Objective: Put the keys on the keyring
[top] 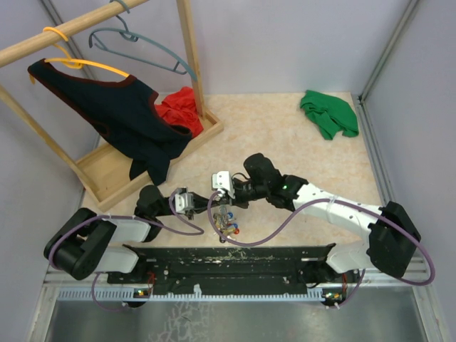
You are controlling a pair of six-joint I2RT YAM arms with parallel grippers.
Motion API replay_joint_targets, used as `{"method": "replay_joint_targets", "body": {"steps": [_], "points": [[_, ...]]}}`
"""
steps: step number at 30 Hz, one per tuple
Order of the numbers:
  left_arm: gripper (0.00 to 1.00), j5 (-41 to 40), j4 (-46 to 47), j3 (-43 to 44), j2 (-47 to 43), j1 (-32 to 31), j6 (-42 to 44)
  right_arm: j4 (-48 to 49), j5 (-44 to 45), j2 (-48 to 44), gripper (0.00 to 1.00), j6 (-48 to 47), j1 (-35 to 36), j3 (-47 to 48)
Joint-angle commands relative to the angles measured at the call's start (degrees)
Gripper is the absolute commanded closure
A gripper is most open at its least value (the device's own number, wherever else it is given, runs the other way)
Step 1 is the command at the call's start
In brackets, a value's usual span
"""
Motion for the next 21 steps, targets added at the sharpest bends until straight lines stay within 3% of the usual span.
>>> {"method": "replay_joint_targets", "body": {"steps": [1,9,21], "points": [[1.00,-3.3,3.7,1.4,-1.6,0.1,-2.8,-2.1,-1.4,-0.4,1.00,-1.6,0.9,2.0],[1.00,-7.2,1.8,2.1,-2.3,0.5,-6.4,-3.1,2.3,-2.8,1.00,-3.3,0.9,-0.1],[1.00,-7.7,2.2,2.6,-2.3,0.5,-8.6,-1.5,1.2,-0.9,1.00,-3.7,1.5,0.1]]}}
